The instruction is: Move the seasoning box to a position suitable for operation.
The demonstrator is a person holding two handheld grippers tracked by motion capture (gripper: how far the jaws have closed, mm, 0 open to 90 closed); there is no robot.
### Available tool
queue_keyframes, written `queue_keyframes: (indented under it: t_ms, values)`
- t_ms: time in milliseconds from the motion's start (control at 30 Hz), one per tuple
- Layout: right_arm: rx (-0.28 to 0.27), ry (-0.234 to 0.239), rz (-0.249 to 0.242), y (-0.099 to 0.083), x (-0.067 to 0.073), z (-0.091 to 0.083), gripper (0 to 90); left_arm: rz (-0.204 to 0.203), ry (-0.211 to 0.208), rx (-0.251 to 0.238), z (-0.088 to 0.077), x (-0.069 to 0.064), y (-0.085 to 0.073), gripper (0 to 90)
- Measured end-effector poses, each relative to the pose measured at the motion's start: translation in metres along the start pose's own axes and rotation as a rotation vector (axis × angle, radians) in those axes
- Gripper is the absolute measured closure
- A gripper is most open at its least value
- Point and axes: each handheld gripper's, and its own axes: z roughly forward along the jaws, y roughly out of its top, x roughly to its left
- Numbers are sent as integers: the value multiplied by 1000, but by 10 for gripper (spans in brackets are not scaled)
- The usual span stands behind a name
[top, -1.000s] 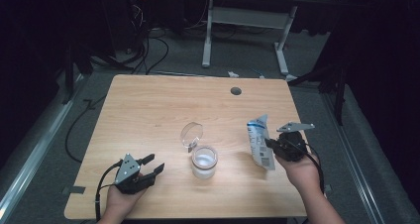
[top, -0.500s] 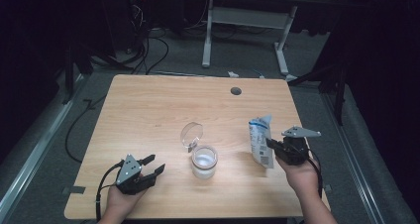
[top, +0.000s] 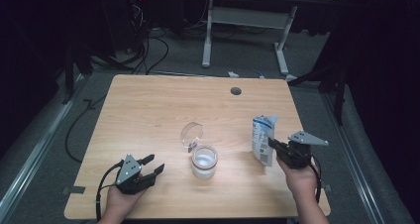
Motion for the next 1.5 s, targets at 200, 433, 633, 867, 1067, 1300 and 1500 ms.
queue_keyframes:
  t_ms: [200, 433, 633, 867, 1067, 1300, 1500]
  values:
    - [-63, -1, 4, -7, 4, 0, 900, 7, -5, 6, 0, 0, 0, 472]
    - [-143, 4, 26, -17, 4, 2, 900, 35, -10, 16, 0, -3, 1, 468]
    - [-186, -6, 42, -25, 3, 5, 900, 40, -10, 7, -2, -3, 1, 467]
    - [-244, -23, 65, -30, -2, 6, 900, 30, 0, 7, -4, 0, 0, 466]
    - [-252, -46, 49, -31, -2, 7, 900, 26, 8, 5, -6, 2, 0, 465]
    - [-266, -58, 48, -33, -1, 6, 900, 26, 10, 4, -6, 2, -1, 465]
    - [-270, -78, 37, -34, -4, 6, 900, 22, 8, 5, -6, 2, -2, 465]
